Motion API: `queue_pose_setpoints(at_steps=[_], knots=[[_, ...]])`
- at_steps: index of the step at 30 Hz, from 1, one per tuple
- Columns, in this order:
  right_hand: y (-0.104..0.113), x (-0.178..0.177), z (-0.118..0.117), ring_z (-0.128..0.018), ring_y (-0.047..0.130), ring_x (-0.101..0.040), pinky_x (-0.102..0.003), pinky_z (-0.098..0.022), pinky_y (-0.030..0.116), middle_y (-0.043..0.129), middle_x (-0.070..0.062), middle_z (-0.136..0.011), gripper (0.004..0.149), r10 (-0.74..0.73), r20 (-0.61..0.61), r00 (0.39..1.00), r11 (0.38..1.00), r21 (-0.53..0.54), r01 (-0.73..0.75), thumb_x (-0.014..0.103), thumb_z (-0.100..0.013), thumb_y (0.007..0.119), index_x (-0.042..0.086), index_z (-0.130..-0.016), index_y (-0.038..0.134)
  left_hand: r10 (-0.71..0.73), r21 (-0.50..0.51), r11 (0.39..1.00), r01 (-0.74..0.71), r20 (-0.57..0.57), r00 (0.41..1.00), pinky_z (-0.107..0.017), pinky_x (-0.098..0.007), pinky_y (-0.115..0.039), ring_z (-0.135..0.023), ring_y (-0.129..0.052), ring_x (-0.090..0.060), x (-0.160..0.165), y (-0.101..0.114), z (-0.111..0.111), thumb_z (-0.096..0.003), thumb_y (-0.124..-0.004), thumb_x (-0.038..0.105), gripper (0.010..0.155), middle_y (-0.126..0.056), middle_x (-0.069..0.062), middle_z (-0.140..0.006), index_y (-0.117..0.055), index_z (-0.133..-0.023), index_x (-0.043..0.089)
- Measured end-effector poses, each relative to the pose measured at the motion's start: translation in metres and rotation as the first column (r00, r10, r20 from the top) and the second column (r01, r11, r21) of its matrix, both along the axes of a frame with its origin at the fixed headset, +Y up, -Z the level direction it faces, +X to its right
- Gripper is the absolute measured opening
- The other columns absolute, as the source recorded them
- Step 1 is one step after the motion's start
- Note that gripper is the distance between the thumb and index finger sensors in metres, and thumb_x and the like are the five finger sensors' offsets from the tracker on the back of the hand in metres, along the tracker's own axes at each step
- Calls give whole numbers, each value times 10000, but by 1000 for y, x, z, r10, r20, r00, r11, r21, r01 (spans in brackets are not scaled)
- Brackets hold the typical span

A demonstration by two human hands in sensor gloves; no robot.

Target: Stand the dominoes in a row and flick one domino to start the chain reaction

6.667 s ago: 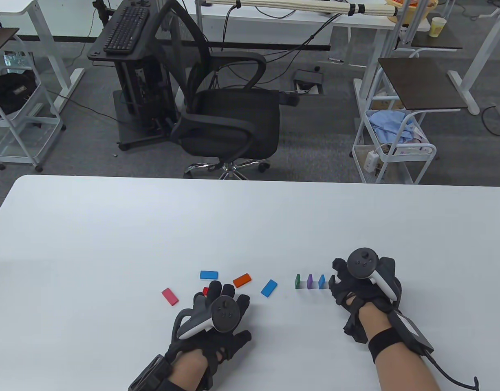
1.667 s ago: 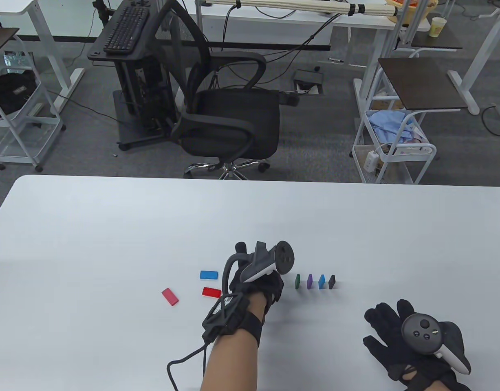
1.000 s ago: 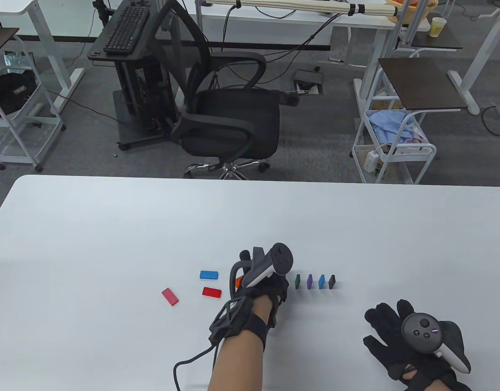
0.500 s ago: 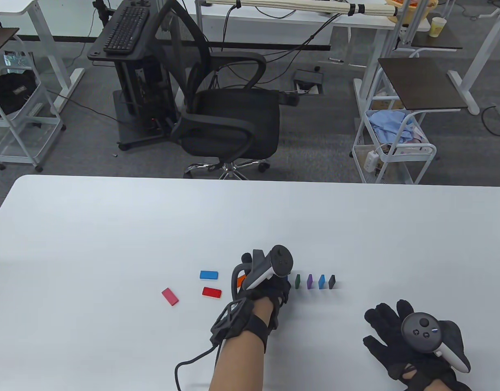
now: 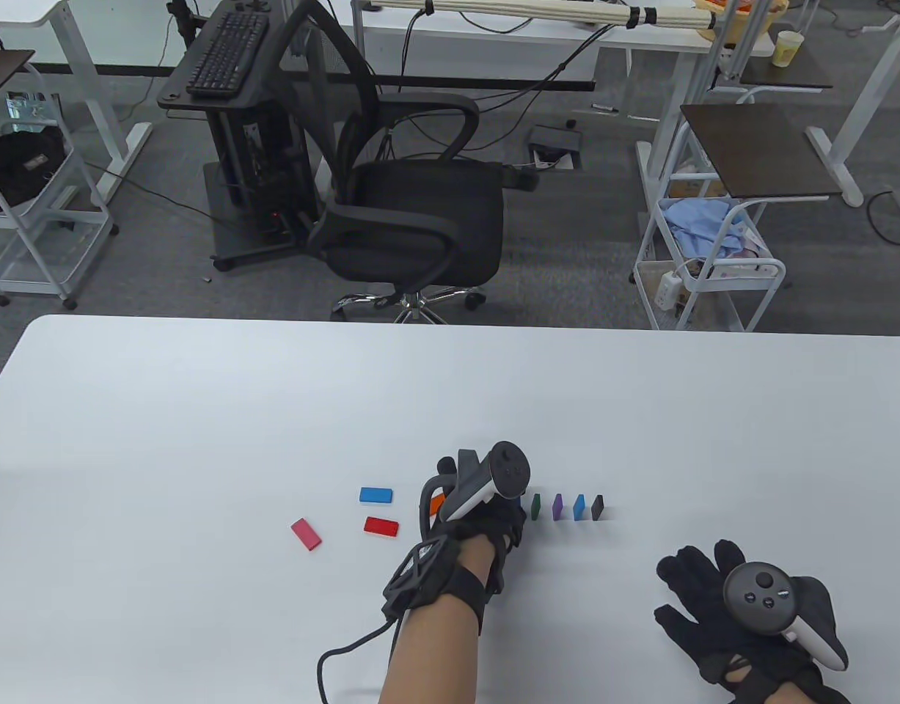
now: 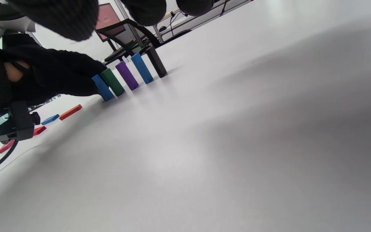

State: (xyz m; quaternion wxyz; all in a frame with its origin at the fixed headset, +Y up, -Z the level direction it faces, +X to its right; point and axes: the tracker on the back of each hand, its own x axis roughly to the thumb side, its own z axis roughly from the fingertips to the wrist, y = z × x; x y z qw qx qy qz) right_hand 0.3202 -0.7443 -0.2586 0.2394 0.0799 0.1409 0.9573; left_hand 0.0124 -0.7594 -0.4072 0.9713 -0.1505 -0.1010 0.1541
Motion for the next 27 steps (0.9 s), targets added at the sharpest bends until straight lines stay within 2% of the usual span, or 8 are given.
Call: queue_pose_setpoints(at_steps=[3,6,11,21,27], knots=[[0,0,0,-963,-74,-450,-648,-681,-1,252,-129,-1165,641,-4,-1,1000,1000,-3,4,538,-529,676,267,-1043,404,-27,-27,999,27,0,1000,-699,-727,-162,-1012,-647,-332,0,-2,2,-416,-910,369,721,-739,-80,-1017,-513,-993,198],[0,0,0,-963,-74,-449,-648,-681,-1,250,-129,-1166,641,-6,1,1000,1000,-3,6,538,-529,675,267,-1043,404,-47,-31,998,48,18,999,-693,-731,-143,-1038,-592,-350,-2,1,4,-415,-913,377,778,-671,-93,-1062,-455,-1015,191],[-1,0,0,-962,-73,-449,-648,-680,-1,249,-130,-1166,642,-6,1,1000,1000,-5,6,538,-528,675,267,-1043,403,-85,-6,996,85,30,996,-686,-733,-120,-1060,-539,-357,-10,11,8,-416,-909,386,792,-604,-91,-1097,-434,-1024,202],[-1,0,1,-961,-76,-449,-648,-680,-2,250,-130,-1166,641,0,2,1000,1000,-8,0,538,-529,672,268,-1044,402,-140,31,990,141,-14,990,-686,-732,-98,-1081,-483,-359,-41,38,14,-424,-903,393,766,-551,-85,-1122,-457,-1025,233],[-2,-1,1,-961,-76,-450,-647,-680,-2,251,-129,-1165,641,4,-3,1000,1000,-14,-4,538,-529,672,267,-1044,403,-193,28,980,195,-66,979,-685,-732,-94,-1084,-476,-359,-63,40,11,-420,-905,402,763,-545,-83,-1126,-470,-1024,236]])
